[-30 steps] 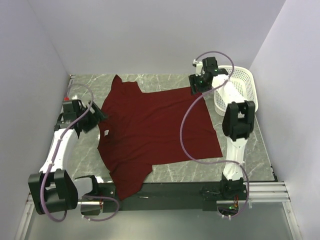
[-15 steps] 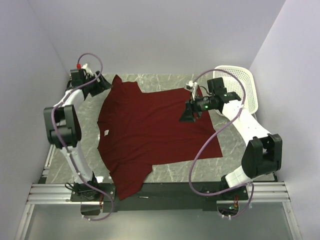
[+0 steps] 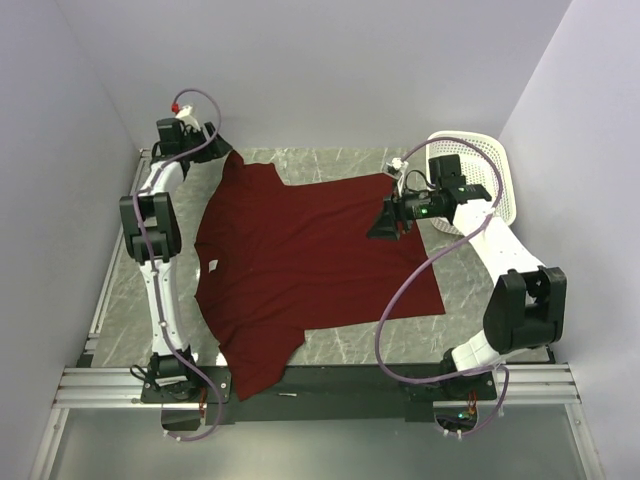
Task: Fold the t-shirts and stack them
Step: Flatten the tshirt out
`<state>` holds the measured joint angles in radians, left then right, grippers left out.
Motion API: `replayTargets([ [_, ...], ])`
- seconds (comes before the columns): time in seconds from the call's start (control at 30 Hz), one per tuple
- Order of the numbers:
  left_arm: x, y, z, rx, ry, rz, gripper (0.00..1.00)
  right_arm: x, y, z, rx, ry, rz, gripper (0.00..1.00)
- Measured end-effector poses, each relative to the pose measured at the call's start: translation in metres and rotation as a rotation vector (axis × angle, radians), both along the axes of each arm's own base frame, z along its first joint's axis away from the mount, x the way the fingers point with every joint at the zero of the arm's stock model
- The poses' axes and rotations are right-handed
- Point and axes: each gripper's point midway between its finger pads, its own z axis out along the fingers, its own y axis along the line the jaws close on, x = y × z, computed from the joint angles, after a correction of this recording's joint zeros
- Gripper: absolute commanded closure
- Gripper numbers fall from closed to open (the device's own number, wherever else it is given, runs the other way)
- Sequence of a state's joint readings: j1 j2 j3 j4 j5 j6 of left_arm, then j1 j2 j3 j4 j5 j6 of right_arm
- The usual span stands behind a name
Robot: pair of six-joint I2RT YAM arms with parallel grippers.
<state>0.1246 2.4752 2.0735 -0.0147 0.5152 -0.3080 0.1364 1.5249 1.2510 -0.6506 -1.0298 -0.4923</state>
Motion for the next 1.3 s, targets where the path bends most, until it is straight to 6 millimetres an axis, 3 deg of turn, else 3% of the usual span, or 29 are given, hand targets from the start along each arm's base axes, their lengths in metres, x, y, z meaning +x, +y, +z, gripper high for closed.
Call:
replayTargets([
  [0.3,0.006,-0.022,-0.032,-0.001,0.027,-0.037,0.34,0.003,0.000,-0.012,0.003,0.048,0.005,0.34],
  [0.6,0.017,-0.022,-0.024,0.011,-0.025,-0.016,0.46,0.002,0.001,-0.020,0.002,0.080,0.011,0.34],
  [0.83,0.023,-0.019,-0.019,0.018,-0.054,0.000,0.49,0.001,0.002,-0.027,0.002,0.107,0.021,0.34],
  [1.07,0.023,-0.023,-0.036,0.017,-0.030,-0.006,0.54,0.000,0.002,-0.026,0.004,0.110,0.023,0.34],
  [1.17,0.022,-0.025,-0.041,0.013,-0.020,-0.004,0.70,0.001,0.002,-0.025,0.004,0.108,0.022,0.34],
  [1.27,0.022,-0.026,-0.042,0.006,-0.016,-0.002,0.97,0.002,0.002,-0.024,0.004,0.104,0.021,0.34],
  [1.3,0.023,-0.026,-0.041,0.004,-0.018,-0.002,0.99,0.003,0.002,-0.025,0.001,0.105,0.020,0.34],
])
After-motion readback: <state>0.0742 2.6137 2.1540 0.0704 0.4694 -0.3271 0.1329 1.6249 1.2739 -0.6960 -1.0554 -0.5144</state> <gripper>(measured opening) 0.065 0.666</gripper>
